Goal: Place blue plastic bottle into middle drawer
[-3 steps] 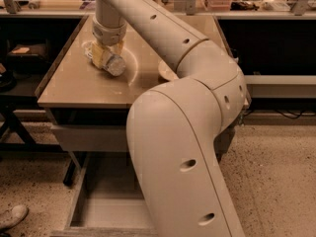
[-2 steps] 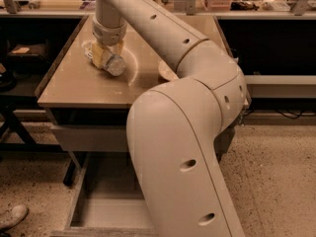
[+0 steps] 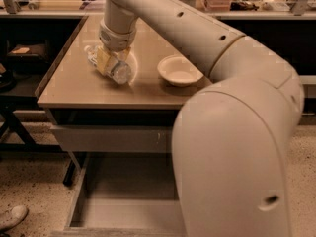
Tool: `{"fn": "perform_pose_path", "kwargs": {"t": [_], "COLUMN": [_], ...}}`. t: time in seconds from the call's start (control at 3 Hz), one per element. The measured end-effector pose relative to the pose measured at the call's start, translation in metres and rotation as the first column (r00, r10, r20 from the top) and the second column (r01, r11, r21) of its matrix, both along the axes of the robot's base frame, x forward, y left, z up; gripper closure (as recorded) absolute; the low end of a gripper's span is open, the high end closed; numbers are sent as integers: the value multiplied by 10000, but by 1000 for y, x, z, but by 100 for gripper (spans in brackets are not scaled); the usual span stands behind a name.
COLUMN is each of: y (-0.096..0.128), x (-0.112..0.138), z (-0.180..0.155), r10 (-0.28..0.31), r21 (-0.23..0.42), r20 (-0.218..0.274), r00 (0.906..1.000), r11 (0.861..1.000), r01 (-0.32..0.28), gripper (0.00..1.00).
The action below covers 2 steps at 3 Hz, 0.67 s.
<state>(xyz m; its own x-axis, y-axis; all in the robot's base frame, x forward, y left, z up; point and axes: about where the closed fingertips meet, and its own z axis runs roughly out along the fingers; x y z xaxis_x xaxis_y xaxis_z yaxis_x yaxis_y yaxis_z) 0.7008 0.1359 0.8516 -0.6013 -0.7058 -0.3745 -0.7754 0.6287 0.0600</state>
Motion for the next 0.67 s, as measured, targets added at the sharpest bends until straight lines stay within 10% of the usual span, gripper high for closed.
{"fn": "perform_pose_path", "kwargs": {"t": [0.67], "y": [-23], "x": [-59], "z": [-20], "r10": [-162], "r21": [180], "r20": [-559], "r00": [9983], "r11": [9997], "r01": [172], "gripper": [100]}}
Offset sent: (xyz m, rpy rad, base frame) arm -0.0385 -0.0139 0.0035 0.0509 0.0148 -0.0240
